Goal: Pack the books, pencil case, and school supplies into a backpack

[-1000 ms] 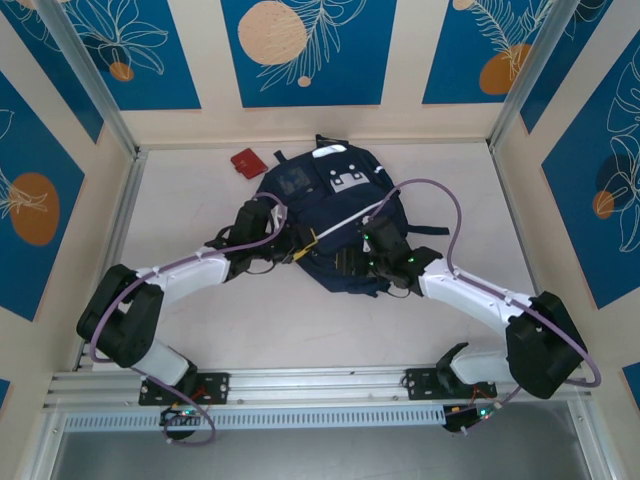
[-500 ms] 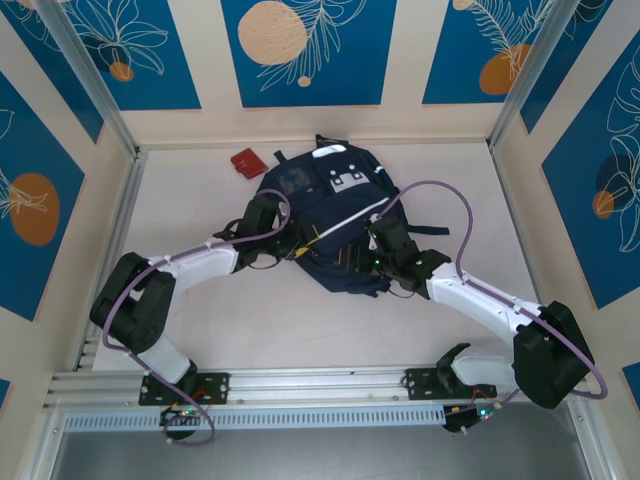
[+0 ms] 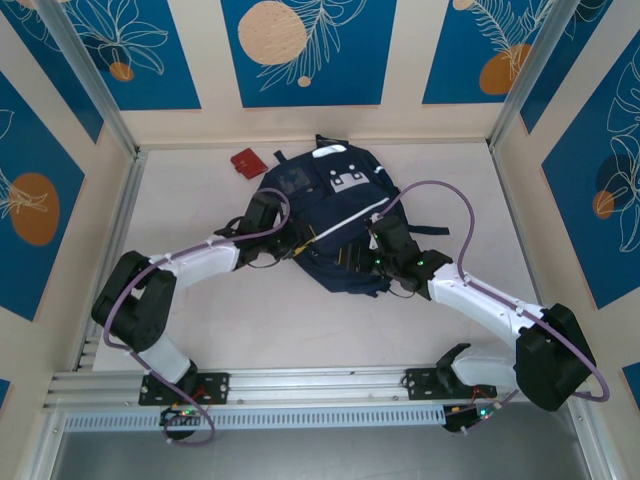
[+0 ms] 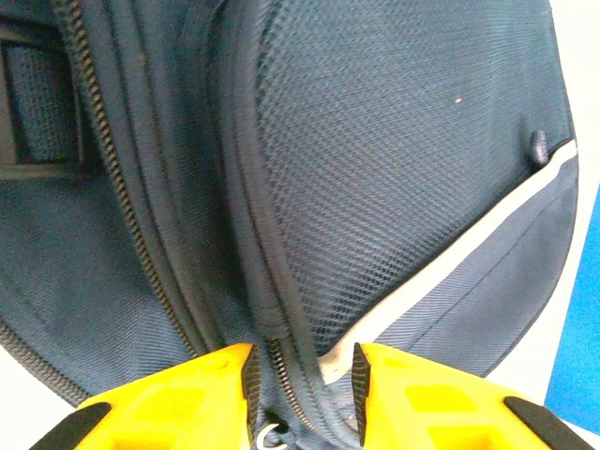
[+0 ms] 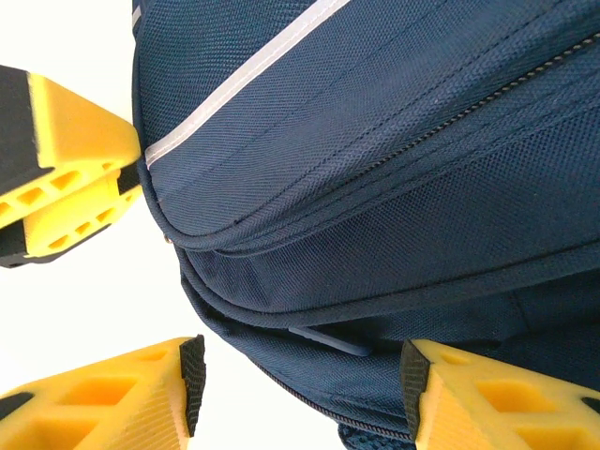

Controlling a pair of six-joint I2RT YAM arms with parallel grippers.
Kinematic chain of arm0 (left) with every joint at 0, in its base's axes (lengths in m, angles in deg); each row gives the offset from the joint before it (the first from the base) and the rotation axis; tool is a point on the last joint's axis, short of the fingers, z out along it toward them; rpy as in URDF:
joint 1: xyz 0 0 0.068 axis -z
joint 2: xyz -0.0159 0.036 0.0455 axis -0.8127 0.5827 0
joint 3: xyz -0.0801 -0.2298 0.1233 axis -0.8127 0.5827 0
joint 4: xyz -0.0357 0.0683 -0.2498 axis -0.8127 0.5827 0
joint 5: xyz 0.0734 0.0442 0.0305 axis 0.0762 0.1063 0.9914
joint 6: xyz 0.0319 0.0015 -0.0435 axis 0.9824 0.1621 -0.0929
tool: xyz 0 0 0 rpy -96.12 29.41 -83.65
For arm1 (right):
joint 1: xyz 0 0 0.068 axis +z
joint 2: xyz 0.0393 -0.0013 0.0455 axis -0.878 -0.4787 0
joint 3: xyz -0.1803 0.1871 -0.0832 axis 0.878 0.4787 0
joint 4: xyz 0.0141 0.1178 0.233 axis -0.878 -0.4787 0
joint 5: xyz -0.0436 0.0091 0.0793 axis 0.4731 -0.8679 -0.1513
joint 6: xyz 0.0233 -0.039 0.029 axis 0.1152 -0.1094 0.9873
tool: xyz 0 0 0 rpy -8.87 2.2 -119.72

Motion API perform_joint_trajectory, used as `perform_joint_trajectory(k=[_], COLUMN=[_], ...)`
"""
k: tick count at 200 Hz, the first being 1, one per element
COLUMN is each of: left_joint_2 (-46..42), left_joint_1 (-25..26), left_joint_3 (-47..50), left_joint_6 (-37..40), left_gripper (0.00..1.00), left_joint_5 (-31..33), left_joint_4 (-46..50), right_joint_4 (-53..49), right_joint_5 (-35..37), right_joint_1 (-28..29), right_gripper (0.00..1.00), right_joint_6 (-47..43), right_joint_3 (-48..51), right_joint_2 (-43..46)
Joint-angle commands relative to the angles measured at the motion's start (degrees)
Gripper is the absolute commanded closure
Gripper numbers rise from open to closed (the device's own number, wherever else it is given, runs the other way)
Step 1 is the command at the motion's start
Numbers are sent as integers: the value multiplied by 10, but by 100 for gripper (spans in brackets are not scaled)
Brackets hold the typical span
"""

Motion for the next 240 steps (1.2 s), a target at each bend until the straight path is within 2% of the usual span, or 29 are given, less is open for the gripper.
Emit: perform_joint_trajectory(k=[1,30,62,88,131,145,150,183,240], left_joint_2=[10,21,32,42,57,56,53,5,-66], left_joint_1=[4,4,3,3,1,-1,-3,-18,-28], left_joint_3=[-17,-20,-21,-23,-42,-48,-48,-47,-67], left_joint_6=[10,5,-3,-9,-3,1,4,23,40], left_gripper=[69,71,56,56,76,92,100,100,100], left_joint_5=[5,-2,-2,-6,-25,-30,-35,-50,-67], left_joint_4=[0,0,10,4,-15,-16,-18,-4,38], right_joint_4=[7,7,7,7,6,1,-4,-40,-59], right_joint_5=[-6,-5,-5,-5,-13,-10,-9,-1,-69], right_joint_1=[-2,-2,-2,-2,0,0,1,2,4], right_gripper=[41,41,41,41,41,41,41,38,32], right_joint_6=[7,10,12,13,6,-3,-7,-30,-73], right_joint_3=[9,11,11,11,12,11,11,1,-27], right_joint_2=[12,12,13,13,12,13,13,24,7])
